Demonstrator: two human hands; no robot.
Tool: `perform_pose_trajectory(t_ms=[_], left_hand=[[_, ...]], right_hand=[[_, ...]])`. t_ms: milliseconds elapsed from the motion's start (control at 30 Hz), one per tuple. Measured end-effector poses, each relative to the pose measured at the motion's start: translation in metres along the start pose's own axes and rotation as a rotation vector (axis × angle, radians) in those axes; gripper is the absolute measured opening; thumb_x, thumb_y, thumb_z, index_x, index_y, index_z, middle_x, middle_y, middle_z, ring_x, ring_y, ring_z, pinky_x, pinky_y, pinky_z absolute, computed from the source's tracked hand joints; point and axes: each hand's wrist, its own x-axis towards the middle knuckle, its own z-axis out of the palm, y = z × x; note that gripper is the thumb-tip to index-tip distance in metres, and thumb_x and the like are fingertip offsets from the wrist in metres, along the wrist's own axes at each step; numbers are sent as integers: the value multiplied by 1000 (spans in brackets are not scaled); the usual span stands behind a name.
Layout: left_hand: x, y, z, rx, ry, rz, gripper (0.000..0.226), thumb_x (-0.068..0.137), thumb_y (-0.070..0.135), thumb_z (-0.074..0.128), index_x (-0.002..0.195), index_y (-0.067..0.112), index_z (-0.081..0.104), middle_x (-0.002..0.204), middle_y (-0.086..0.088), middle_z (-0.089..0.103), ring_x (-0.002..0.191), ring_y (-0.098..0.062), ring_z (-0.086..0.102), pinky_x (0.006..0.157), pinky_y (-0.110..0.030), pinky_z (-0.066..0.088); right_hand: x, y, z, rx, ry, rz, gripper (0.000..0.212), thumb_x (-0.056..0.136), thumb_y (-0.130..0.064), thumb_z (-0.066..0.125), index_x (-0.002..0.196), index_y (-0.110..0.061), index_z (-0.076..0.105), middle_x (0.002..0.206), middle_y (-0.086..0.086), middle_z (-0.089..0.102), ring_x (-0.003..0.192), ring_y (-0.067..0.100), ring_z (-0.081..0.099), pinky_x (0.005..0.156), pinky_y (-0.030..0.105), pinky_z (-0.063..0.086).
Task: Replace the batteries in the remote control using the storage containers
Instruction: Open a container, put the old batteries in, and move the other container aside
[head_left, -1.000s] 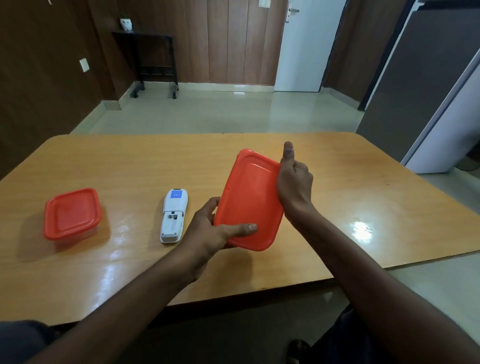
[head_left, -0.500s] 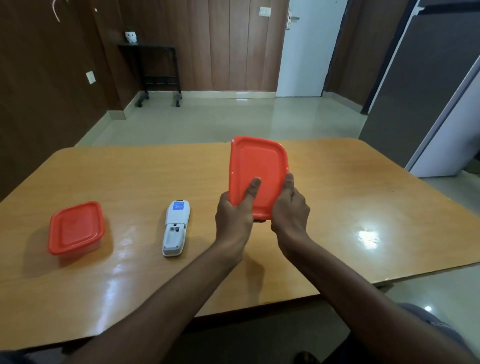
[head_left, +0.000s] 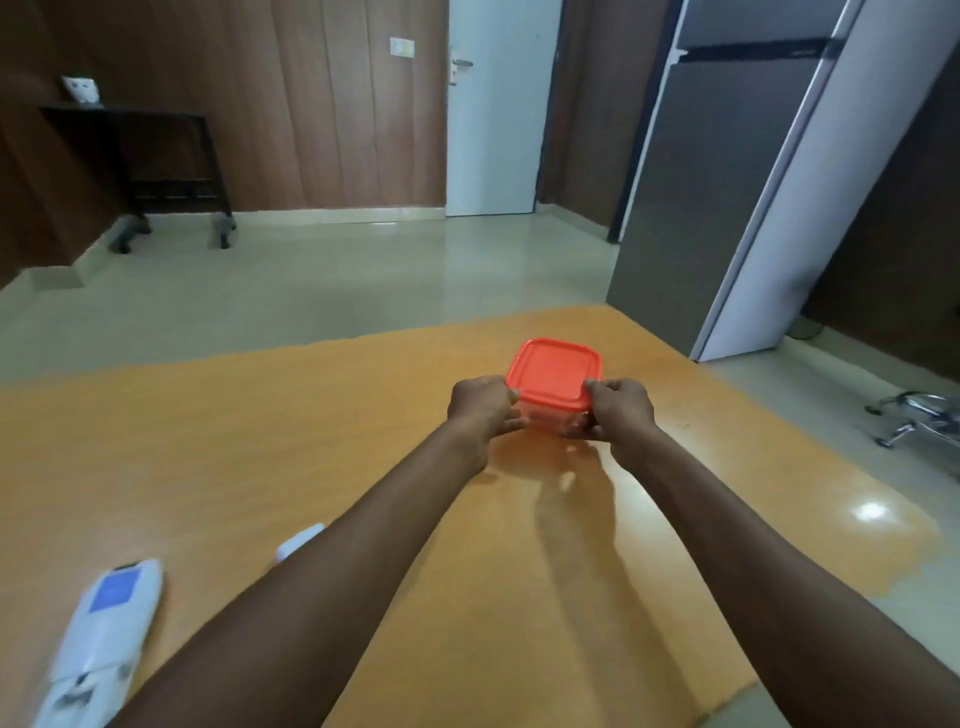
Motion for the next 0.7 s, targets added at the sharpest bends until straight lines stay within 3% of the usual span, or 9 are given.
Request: perform_pose_trajectory(t_ms=[67, 133, 233, 267, 367, 433, 533, 633, 700], left_hand=[[34, 1, 25, -18, -28, -21, 19, 96, 0, 51, 107, 9, 64, 102, -9, 65, 76, -24, 68, 89, -47, 61], [68, 4, 48, -30, -58, -38, 26, 94, 2, 47, 112, 8, 64, 100, -8, 67, 76, -23, 70, 88, -48, 59], [116, 13, 77, 12, -115, -33, 35, 92, 2, 42, 119, 8, 63, 112, -15, 70, 76, -23, 70, 61, -35, 56], [131, 16, 86, 11, -131, -22, 34, 93, 2, 41, 118, 8, 63, 112, -15, 69, 75, -24, 69, 60, -35, 56], [169, 21, 115, -20, -180, 7, 26, 96, -1, 38, 108, 9, 59, 100, -6, 61, 76, -24, 64, 81, -43, 62], [184, 24, 132, -5, -213, 10, 25, 98, -1, 37, 96, 10, 59, 95, -5, 57, 78, -24, 62, 85, -44, 62], [196, 27, 146, 42, -227, 15, 28, 98, 1, 38, 81, 17, 53, 93, -5, 55, 78, -24, 61, 81, -43, 64], [194, 26, 143, 48, -208, 9, 14, 94, 2, 47, 100, 9, 57, 100, -10, 59, 80, -27, 64, 88, -46, 62], [181, 25, 131, 62, -160, 30, 17, 92, 5, 54, 108, 9, 60, 100, -10, 61, 82, -27, 67, 88, -46, 62]], right_hand=[[45, -2, -4, -21, 36, 12, 21, 102, -20, 55, 109, -1, 55, 75, 17, 60, 39, 24, 59, 65, 57, 63], [88, -3, -7, -23, 61, 20, 19, 101, -21, 56, 109, -4, 60, 81, 16, 63, 48, 28, 63, 56, 44, 64], [149, -11, -9, 12, 147, 35, 17, 97, -20, 60, 89, -7, 64, 72, 16, 62, 49, 31, 62, 65, 47, 62], [169, -15, -9, 24, 183, 41, 18, 95, -19, 62, 81, -7, 62, 68, 16, 61, 47, 30, 61, 67, 48, 62], [223, -23, -12, 65, 270, 49, 8, 87, -13, 64, 82, -6, 64, 70, 15, 60, 43, 26, 56, 54, 41, 58], [254, -22, -17, 56, 317, 42, 10, 82, -11, 62, 90, -7, 66, 76, 13, 61, 47, 24, 54, 44, 30, 46], [273, -20, -26, 50, 357, 39, 22, 77, -18, 59, 94, -7, 68, 88, 12, 65, 69, 29, 60, 52, 33, 45], [258, -25, -30, 5, 419, -11, 13, 85, -21, 59, 74, -13, 61, 78, 5, 59, 78, 32, 63, 69, 48, 57], [238, -26, -33, -15, 448, -41, 19, 86, -23, 59, 85, -8, 70, 80, 6, 60, 77, 31, 61, 73, 49, 58]])
